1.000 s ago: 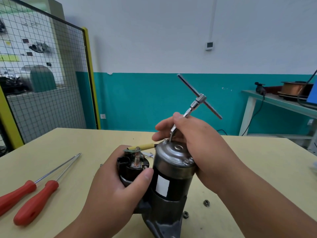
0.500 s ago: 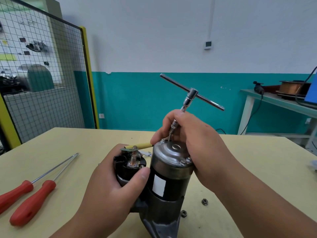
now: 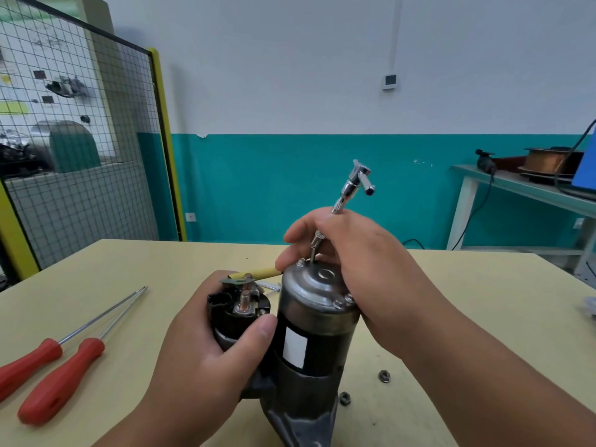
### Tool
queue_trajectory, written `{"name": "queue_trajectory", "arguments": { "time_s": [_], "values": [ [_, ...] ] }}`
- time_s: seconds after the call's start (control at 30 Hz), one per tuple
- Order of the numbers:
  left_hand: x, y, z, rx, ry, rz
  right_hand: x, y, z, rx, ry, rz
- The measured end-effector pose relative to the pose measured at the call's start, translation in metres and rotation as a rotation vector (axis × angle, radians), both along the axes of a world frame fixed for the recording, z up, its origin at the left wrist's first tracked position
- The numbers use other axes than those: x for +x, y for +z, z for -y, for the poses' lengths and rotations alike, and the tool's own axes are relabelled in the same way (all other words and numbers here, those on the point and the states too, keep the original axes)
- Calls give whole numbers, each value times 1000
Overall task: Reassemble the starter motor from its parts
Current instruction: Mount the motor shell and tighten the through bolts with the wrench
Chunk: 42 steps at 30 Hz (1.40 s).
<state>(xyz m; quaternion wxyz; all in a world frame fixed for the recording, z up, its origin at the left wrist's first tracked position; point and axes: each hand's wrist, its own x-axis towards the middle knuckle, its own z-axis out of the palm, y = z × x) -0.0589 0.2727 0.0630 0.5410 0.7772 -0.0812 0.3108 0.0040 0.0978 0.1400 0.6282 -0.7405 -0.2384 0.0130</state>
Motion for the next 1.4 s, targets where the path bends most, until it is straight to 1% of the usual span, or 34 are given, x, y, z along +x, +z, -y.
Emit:
{"name": "queue_trajectory", "arguments": {
  "time_s": [0.13, 0.23, 0.33, 0.5, 0.57, 0.67, 0.73, 0.83, 0.97, 1.03, 1.13, 1.3, 1.4],
  "values": [
    [-3, 2, 3, 25, -5, 18, 0, 5, 5, -36, 13, 26],
    [-4, 3, 3, 72, -2, 23, 2, 5, 8, -32, 16, 37],
    [-3, 3, 3, 66, -14, 19, 1, 4, 8, -5, 19, 50],
    [-2, 3, 1, 56, -20, 3, 1, 4, 6, 60, 67, -36],
    [-2, 2, 0, 57, -18, 1, 2, 4, 7, 54, 67, 0],
    [-3, 3, 0, 63, -15, -9, 1, 5, 7, -42, 31, 90],
    [-3, 4, 2, 69, -12, -18, 1, 6, 7, -57, 8, 117],
    [-4, 5, 3, 83, -12, -22, 2, 6, 8, -41, -23, 97],
    [-4, 4, 3, 78, -14, -4, 2, 7, 7, -9, 13, 34],
    [-4, 5, 4, 70, -16, 1, 2, 6, 7, 21, 10, 36],
    [-4, 5, 4, 69, -16, -1, 3, 6, 8, -6, 1, 79],
    [-6, 6, 5, 103, -31, -29, 4, 6, 10, -8, -53, 96],
    [-6, 6, 4, 113, -31, -33, 5, 5, 10, 33, -16, 61]
  ]
}}
